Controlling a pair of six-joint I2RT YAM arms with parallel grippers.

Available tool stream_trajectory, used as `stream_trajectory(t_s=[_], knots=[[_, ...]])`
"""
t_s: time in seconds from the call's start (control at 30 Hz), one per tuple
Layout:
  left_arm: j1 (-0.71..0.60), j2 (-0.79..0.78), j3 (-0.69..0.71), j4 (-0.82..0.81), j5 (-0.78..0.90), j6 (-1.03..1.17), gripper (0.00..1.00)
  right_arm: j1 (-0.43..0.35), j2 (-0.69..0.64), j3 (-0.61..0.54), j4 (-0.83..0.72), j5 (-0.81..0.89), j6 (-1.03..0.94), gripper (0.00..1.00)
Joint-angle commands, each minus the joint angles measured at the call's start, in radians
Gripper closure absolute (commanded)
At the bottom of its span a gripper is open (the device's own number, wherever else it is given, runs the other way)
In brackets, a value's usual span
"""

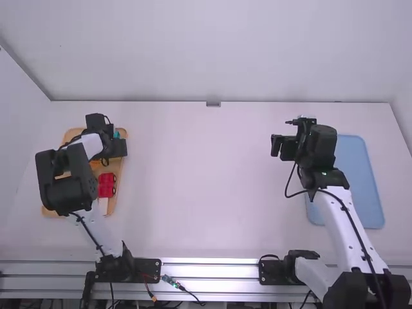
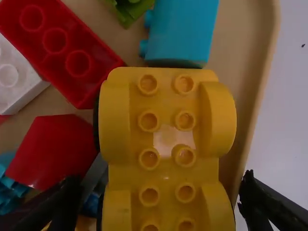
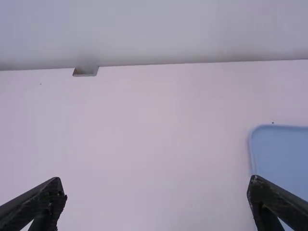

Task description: Assemble lego blocks to make yellow taxi

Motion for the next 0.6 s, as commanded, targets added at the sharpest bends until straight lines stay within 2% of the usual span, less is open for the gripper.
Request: stream_trajectory(t_s=[0.0, 0.37, 0.57], knots=[[0.030, 0.013, 0.032, -0.019, 0.013, -0.007, 0.15, 0.013, 0.010, 0.039, 0.003, 0.001, -0.002, 0.01], [0.046, 0.013, 0.051, -0.036, 0.008, 0.006, 0.18, 0.015, 0.010, 0.039, 0.002, 0.005, -0.024, 0.01], [0.044, 0.013, 0.037, -0.041, 0.012, 0.085, 0.19, 0.010, 0.010, 0.039, 0.002, -0.003, -0.023, 0.01]])
